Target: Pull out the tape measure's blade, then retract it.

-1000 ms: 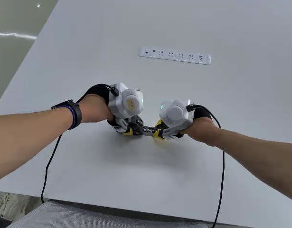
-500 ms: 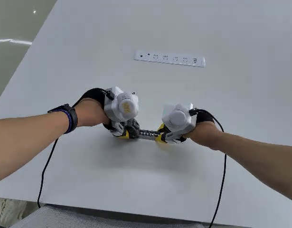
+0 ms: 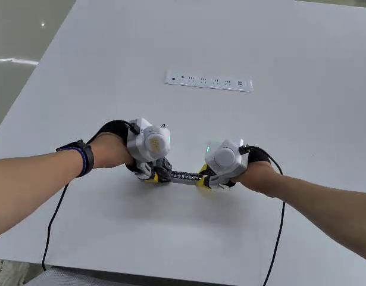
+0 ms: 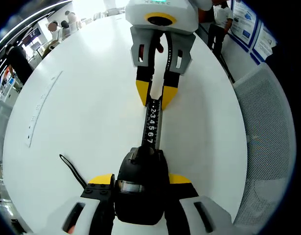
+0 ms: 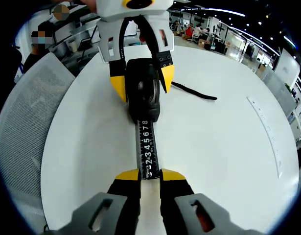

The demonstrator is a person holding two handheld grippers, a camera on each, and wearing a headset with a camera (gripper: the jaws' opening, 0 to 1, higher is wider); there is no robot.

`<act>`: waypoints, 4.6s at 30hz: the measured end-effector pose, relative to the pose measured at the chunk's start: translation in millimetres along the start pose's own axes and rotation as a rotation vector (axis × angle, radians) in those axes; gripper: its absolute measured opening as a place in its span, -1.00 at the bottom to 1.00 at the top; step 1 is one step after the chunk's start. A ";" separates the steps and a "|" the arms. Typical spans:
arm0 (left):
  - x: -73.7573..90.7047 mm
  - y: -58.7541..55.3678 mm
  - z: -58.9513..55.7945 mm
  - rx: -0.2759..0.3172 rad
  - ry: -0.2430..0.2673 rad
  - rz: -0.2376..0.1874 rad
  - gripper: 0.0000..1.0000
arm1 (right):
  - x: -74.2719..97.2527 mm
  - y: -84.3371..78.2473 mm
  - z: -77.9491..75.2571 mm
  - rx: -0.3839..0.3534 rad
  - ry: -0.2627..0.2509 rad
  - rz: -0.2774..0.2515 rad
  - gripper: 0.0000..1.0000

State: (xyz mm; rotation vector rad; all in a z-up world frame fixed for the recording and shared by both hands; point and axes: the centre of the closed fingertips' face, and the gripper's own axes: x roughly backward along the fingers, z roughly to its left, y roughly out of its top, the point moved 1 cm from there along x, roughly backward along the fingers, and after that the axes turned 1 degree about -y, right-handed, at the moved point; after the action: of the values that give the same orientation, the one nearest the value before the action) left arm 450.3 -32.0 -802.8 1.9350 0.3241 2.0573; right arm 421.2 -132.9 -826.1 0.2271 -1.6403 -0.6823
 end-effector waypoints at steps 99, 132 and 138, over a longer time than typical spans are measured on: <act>-3.0 1.8 -2.8 0.007 0.023 0.059 -0.28 | 73.8 -111.4 -9.8 -0.057 -0.065 0.048 -0.73; 1.7 3.9 -6.4 0.007 0.041 0.065 -0.27 | 88.8 -136.3 -20.1 -0.036 -0.070 0.097 -0.71; -1.1 2.6 -3.9 -0.005 0.043 0.068 -0.26 | 88.8 -136.2 -18.9 -0.042 -0.069 0.098 -0.69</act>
State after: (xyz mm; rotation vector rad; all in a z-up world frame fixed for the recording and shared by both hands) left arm 446.3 -34.7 -803.1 1.9266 0.2666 2.1428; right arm 390.3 -293.6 -825.9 0.0930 -1.6898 -0.6547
